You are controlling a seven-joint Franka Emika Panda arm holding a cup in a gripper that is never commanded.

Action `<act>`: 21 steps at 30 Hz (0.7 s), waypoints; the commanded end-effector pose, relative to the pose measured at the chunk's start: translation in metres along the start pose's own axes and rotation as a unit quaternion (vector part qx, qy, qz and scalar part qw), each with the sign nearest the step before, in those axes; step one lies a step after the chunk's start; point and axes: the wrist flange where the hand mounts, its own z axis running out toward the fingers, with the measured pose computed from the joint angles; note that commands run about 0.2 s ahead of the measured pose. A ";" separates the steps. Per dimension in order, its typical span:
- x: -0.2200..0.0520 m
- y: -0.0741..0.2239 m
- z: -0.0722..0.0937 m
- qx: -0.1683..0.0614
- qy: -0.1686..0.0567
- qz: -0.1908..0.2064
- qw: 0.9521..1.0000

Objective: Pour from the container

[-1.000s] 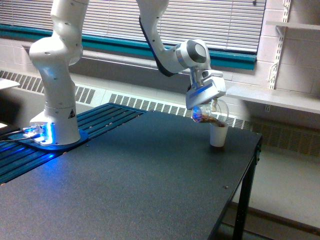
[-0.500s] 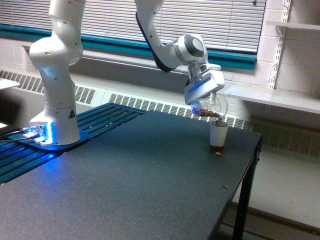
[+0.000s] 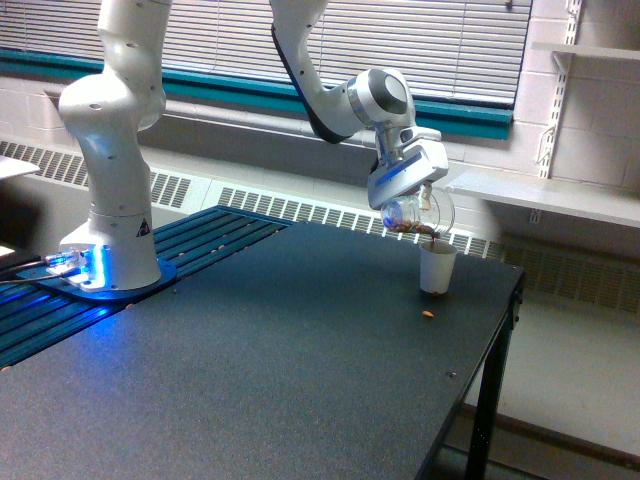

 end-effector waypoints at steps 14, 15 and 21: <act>0.002 -0.007 -0.011 -0.017 0.011 -0.043 0.999; 0.001 -0.008 -0.011 -0.019 0.012 -0.046 0.999; -0.001 -0.008 -0.011 -0.026 0.011 -0.057 0.998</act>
